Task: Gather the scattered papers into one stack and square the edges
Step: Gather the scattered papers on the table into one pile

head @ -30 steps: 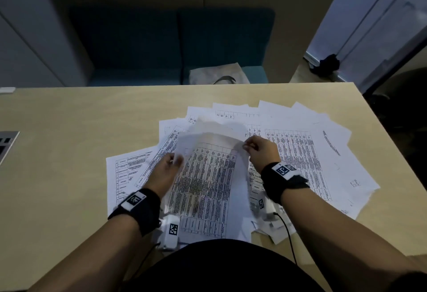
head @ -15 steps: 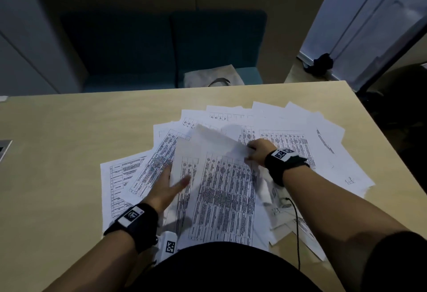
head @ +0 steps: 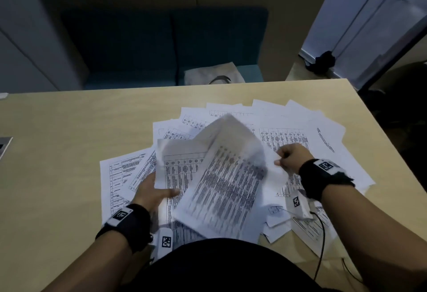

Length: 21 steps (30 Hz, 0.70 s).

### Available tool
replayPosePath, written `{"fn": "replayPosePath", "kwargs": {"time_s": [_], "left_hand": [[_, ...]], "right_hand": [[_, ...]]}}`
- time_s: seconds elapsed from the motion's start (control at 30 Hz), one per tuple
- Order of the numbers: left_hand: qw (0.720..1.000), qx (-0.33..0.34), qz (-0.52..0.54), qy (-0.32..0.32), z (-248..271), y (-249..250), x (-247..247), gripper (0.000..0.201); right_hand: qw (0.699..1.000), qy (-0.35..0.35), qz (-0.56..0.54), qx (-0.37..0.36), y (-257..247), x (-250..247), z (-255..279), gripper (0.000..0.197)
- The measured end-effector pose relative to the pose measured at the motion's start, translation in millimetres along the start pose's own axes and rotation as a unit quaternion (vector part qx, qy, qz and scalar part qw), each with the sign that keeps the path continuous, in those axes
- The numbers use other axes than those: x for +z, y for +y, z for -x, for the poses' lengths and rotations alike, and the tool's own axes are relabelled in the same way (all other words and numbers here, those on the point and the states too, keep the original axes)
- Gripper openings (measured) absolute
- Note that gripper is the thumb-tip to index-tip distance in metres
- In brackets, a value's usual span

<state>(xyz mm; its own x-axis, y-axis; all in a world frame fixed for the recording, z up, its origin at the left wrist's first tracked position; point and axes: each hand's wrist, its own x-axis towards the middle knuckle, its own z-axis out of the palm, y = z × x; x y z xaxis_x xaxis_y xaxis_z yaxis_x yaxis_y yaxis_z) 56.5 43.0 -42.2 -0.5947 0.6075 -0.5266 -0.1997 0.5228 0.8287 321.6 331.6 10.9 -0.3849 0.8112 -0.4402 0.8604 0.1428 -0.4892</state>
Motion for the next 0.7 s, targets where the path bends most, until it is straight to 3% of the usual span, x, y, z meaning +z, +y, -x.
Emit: {"fn": "replayPosePath", "kwargs": {"time_s": [0.1, 0.2, 0.23, 0.37, 0.4, 0.43, 0.47, 0.5, 0.57, 0.63, 0.7], "left_hand": [[0.999, -0.017, 0.038, 0.011, -1.1, -1.3, 3.2, 0.048], [0.999, -0.018, -0.007, -0.026, 5.4, 14.2, 16.8, 0.017], [0.998, -0.023, -0.035, -0.037, 8.3, 22.9, 21.0, 0.024], [0.99, -0.009, -0.116, -0.085, 7.3, 42.8, 29.1, 0.085], [0.989, -0.008, -0.11, -0.093, 5.6, 42.9, 31.4, 0.083], [0.99, 0.0, -0.103, -0.098, 4.7, 41.4, 35.4, 0.066], [0.989, -0.001, -0.111, -0.099, 2.7, 38.9, 37.2, 0.046], [0.987, 0.007, -0.129, -0.092, 0.5, 34.8, 39.5, 0.041], [0.989, 0.005, -0.137, -0.047, -6.4, 23.6, 39.4, 0.054], [0.994, 0.002, -0.105, -0.002, -18.4, 9.2, 33.9, 0.071], [0.998, 0.002, -0.058, 0.04, -21.6, 2.4, 29.7, 0.055]], "right_hand": [[0.997, 0.011, -0.065, 0.035, 21.6, 12.8, 12.7, 0.02], [0.993, -0.026, -0.112, 0.001, 23.9, 32.8, 27.1, 0.013], [0.993, -0.012, -0.119, -0.016, 20.0, 36.4, 29.8, 0.014], [0.99, 0.046, -0.102, -0.087, -3.3, 31.3, 30.0, 0.027], [0.99, 0.042, -0.102, -0.091, -8.5, 28.6, 28.0, 0.028], [0.99, 0.03, -0.103, -0.089, -10.5, 25.9, 25.8, 0.031], [0.992, 0.006, -0.094, -0.085, -11.8, 22.8, 24.0, 0.039], [0.993, -0.026, -0.076, -0.086, -11.6, 19.9, 22.6, 0.054], [0.993, -0.073, -0.032, -0.087, -7.9, 14.9, 22.6, 0.081], [0.996, -0.057, -0.044, -0.06, 1.8, 12.5, 23.0, 0.081], [0.997, 0.001, -0.077, -0.012, 11.1, 12.1, 25.4, 0.073]]}}
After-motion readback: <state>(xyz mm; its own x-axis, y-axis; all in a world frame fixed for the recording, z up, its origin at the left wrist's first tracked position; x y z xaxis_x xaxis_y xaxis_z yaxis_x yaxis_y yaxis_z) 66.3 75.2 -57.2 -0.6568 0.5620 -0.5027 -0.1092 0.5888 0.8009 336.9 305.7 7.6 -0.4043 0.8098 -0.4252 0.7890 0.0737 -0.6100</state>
